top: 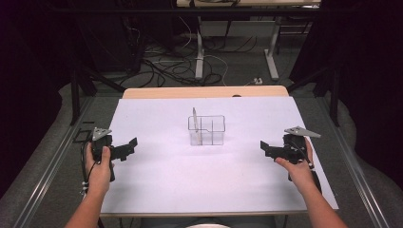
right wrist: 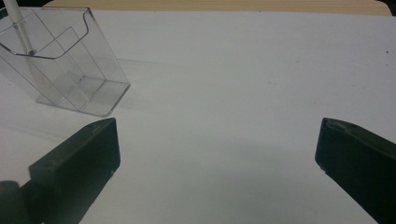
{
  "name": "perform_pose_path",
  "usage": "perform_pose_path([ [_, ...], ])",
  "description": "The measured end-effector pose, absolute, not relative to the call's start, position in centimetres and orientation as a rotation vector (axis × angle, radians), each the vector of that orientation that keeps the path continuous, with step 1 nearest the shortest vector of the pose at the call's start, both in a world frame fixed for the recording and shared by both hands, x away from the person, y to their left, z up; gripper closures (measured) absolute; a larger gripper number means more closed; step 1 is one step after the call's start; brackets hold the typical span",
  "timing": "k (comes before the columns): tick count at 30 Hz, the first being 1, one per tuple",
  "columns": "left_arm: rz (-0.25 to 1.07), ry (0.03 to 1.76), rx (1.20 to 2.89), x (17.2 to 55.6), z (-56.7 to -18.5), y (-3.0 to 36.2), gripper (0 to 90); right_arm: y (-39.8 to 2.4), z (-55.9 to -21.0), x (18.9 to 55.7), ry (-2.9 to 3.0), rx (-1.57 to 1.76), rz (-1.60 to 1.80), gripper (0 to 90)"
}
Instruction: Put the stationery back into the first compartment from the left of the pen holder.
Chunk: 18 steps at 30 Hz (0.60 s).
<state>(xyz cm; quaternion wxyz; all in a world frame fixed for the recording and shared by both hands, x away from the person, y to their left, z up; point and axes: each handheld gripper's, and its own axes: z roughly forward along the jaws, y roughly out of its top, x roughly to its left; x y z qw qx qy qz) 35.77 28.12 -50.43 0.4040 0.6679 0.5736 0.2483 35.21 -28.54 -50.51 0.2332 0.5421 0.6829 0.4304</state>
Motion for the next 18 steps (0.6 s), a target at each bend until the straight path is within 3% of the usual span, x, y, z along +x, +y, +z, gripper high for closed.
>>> perform_pose_path([
  [18,0.625,1.486,1.679,36.0,-51.6,28.7,0.3,-28.6,-51.0,35.5,1.887,1.503,1.170,0.0],
])
